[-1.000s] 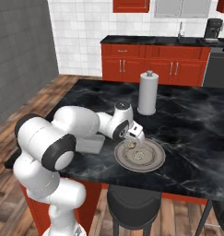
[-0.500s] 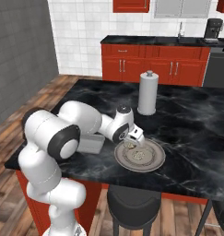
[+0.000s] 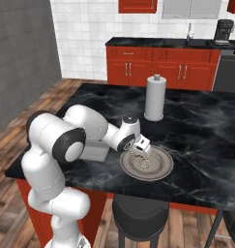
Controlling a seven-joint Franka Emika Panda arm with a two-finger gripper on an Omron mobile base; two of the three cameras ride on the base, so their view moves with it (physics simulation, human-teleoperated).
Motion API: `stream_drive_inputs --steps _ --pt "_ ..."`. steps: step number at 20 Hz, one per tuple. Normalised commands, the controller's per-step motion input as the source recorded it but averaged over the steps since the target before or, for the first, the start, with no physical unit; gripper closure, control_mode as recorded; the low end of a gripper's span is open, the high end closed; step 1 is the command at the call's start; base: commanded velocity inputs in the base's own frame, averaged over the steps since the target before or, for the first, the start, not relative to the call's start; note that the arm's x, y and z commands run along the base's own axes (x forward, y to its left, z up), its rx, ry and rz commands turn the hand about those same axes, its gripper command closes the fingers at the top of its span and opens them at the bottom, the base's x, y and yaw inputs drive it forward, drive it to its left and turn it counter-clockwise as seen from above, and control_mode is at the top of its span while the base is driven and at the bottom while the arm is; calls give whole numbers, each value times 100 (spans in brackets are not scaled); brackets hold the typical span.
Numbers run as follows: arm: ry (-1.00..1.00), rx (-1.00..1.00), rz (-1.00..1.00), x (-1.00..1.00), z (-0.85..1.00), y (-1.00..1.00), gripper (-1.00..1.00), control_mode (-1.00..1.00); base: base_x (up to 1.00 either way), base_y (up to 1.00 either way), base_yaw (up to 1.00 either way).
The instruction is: Place two dumplings into each of the tupperware containers and then place the containers in the fridge.
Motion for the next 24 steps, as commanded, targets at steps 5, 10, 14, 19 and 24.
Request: stream_drive_inputs --steps 5,10,14,19,24 --pt "1 0 0 26 -5 -1 -100 -100 0 0 0" --pt "2 0 0 21 -13 -3 100 -100 0 0 0" --pt "0 0 0 11 -7 -1 100 -100 0 0 0" --pt "0 0 0 -11 38 17 100 -100 0 0 0" --pt "1 -1 4 -52 68 66 100 -100 0 0 0"
